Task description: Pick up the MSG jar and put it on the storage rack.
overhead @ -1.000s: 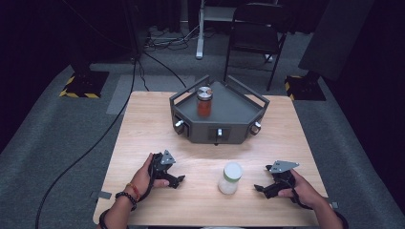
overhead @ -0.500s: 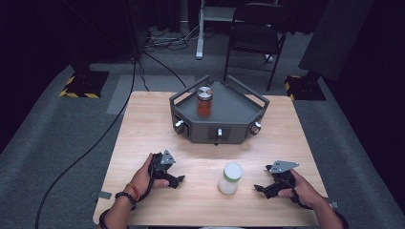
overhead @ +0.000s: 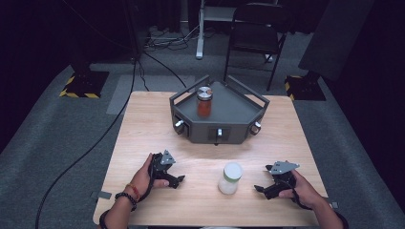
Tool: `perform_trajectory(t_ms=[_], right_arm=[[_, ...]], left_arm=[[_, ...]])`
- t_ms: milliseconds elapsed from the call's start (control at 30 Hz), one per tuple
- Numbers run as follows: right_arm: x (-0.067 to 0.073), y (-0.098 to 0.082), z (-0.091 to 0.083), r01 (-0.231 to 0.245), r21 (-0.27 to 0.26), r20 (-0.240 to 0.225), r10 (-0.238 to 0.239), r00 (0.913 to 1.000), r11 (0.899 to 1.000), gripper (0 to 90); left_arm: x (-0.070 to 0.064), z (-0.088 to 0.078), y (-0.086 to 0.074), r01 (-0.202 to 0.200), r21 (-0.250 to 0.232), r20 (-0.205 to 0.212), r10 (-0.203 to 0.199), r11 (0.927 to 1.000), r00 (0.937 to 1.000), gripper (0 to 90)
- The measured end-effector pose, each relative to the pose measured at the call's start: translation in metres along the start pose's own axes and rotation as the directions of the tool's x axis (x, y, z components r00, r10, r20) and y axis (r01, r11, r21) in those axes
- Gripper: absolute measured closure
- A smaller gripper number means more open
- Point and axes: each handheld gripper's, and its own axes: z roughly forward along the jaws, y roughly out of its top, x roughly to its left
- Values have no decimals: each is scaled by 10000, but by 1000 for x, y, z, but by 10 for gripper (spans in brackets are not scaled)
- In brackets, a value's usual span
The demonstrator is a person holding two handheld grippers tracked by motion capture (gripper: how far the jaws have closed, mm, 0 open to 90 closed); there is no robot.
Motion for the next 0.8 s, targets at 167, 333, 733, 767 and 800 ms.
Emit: perform_trajectory(t_ms=[167, 333, 733, 767, 800], right_arm=[[-1, -4, -7, -258, -663, -209, 244, 9995, 9975, 8], [0, -6, -13, -458, -1278, -561, 389, 9977, 9907, 8], [7, -7, -21, -502, -2243, -1080, 264, 9938, 9732, 8], [8, -7, -21, -468, -2288, -1106, 218, 9936, 9723, 8], [9, -7, -21, -446, -2329, -1149, 181, 9932, 9715, 8]], left_arm=[[0, 0, 0, -15, 0, 17, 15, 10000, 10000, 1], [0, 0, 0, -11, -1, 13, 11, 10000, 10000, 1], [0, 0, 0, -13, -1, 14, 13, 10000, 10000, 1], [0, 0, 0, -11, -3, 12, 11, 10000, 10000, 1], [0, 0, 0, -13, -7, 14, 13, 10000, 10000, 1]])
